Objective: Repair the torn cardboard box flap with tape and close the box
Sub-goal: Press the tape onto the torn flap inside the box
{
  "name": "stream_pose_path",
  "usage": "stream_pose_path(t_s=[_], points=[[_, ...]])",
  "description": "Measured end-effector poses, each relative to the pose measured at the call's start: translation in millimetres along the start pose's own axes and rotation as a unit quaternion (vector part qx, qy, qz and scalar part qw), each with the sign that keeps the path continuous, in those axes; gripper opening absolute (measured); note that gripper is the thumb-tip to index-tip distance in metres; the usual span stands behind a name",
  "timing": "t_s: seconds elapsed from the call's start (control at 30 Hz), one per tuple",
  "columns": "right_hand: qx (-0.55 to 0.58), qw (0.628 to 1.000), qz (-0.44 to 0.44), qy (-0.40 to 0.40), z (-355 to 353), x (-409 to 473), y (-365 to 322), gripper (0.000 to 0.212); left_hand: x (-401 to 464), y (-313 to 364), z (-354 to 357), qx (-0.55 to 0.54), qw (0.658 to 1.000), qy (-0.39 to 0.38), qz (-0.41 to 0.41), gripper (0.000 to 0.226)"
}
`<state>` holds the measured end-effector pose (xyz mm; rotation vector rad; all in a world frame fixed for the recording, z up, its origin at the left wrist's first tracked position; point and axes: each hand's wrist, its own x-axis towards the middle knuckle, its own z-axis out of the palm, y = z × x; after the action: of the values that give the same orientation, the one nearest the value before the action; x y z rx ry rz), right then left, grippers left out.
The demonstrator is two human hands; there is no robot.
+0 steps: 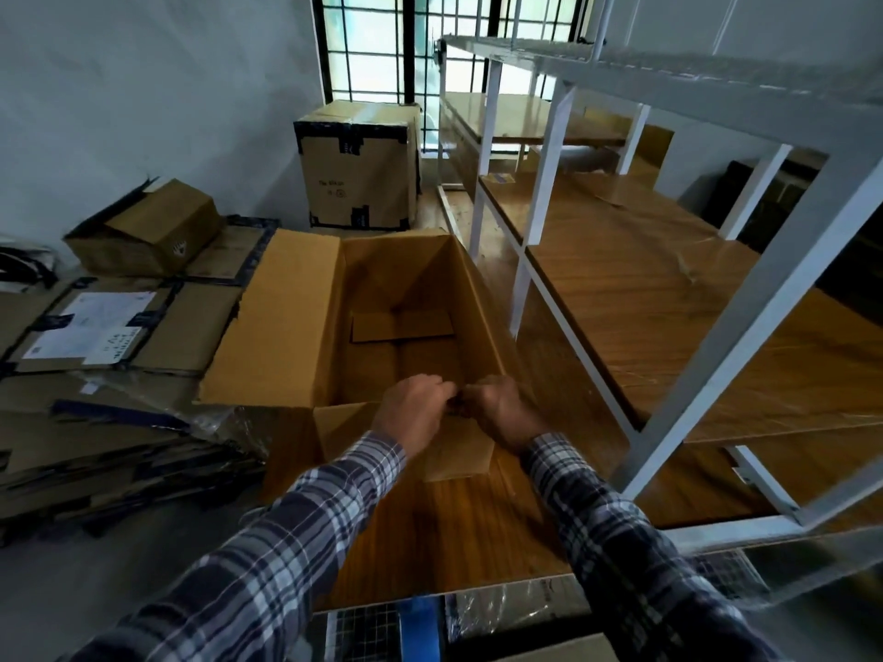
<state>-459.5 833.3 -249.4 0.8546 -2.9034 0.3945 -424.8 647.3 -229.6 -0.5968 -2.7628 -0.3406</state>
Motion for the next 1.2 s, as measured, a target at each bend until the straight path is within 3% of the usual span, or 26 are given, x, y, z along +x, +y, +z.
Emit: stream_pose_path(t_s=[0.17,0.43,0.53,0.83,0.97,1.2], points=[[0.033,0.999,0.008,0.016,3.6,3.9,2.8,0.027,9.4,0.0,-2.8,-0.007,1.000,-0.013,-0.002,0.019],[-0.041,0.999,-0.005,0.028,9.5,0.5,20.8,0.019,0.6,-21.4,2.2,-0.013,0.999,-0.038,0.000,0.008],[-0.061,0.998,-0.006,0.024,4.8,6.7,18.6,0.024,2.6,-22.4,-0.6,-0.027,0.999,-0.042,-0.006,0.008],[-0.063,0.997,0.003,0.039,9.5,28.3,16.4,0.011,-8.7,-47.4,-9.1,-0.003,1.000,-0.011,-0.003,0.011],[-0.013,0.998,0.015,0.057,23.0,32.3,27.6,0.022,-20.3,-59.6,-11.1,-0.007,1.000,0.003,-0.013,0.012],[-0.030,0.998,-0.028,0.042,15.4,26.6,23.4,0.023,-11.8,-72.4,-16.6,-0.075,0.995,-0.056,-0.024,0.020]])
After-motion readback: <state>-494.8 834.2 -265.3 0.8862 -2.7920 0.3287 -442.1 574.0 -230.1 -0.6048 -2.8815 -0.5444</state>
